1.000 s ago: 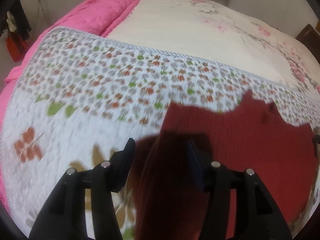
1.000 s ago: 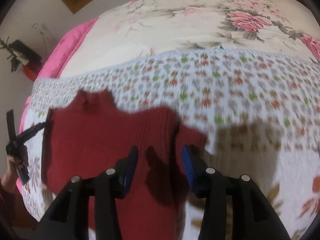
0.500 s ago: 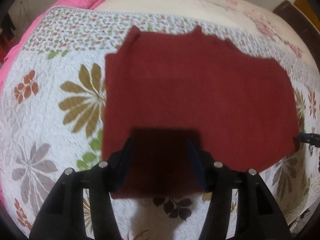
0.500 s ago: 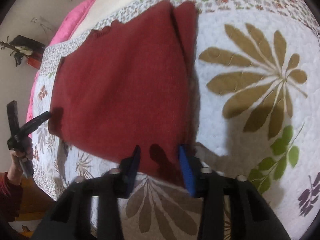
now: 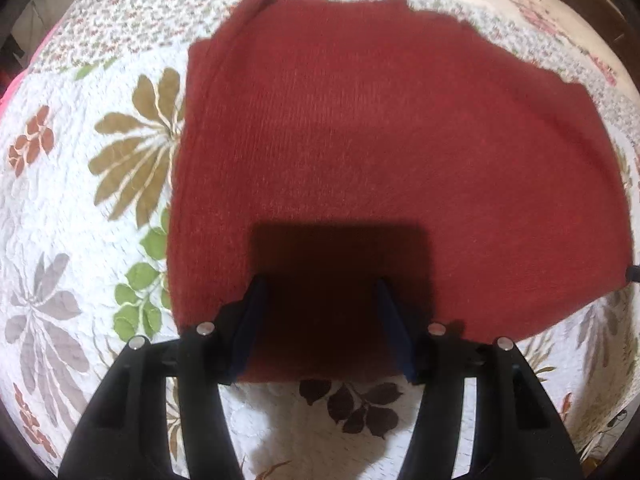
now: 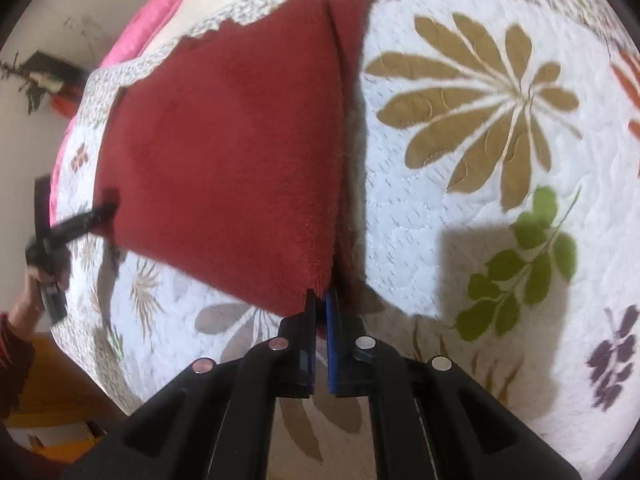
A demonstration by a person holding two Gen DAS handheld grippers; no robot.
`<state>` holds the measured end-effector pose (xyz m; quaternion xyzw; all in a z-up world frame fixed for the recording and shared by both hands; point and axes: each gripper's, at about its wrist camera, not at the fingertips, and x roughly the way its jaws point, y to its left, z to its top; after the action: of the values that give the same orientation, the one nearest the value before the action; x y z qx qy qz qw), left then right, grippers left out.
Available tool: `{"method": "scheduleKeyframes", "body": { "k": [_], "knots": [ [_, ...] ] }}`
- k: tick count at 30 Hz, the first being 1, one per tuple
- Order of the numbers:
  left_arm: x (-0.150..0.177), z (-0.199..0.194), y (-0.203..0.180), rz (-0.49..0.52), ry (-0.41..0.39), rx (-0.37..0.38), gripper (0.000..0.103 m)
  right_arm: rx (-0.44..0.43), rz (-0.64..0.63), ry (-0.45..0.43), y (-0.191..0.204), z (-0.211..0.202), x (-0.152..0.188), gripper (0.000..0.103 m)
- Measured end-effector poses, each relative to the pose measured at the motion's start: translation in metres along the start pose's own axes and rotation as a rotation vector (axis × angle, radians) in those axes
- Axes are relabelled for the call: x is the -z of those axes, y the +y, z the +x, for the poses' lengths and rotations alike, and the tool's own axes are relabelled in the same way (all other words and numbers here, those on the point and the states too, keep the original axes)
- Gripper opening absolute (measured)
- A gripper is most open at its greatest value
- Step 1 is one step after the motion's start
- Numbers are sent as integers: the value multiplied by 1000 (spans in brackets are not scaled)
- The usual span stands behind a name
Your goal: Fold small clothes
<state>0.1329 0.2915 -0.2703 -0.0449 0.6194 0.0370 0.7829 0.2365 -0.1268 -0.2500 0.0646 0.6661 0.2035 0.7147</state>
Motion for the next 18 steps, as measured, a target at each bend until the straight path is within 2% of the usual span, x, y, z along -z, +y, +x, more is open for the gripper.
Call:
{"method": "scheduleKeyframes", "body": {
  "k": [3, 6, 8, 10, 12, 18],
  "knots": [
    [-1, -2, -5, 19, 7, -18, 58, -12, 20, 2, -1, 4, -3, 6],
    [-6, -15, -8, 4, 6, 9, 58, 6, 9, -24, 3, -9, -6, 19],
    [-13, -29, -10, -6, -22, 36, 61, 7, 5, -59, 7, -21, -9, 28],
    [-22, -39, -17, 1, -53, 51, 62, 8, 2, -99, 9, -34, -18, 41],
    [-35, -43, -27, 8, -71, 73, 63, 13, 5, -119, 10, -38, -28, 47],
    [-69, -33, -54, 19, -97, 106, 63, 18, 38, -130, 11, -22, -63, 50]
  ]
}}
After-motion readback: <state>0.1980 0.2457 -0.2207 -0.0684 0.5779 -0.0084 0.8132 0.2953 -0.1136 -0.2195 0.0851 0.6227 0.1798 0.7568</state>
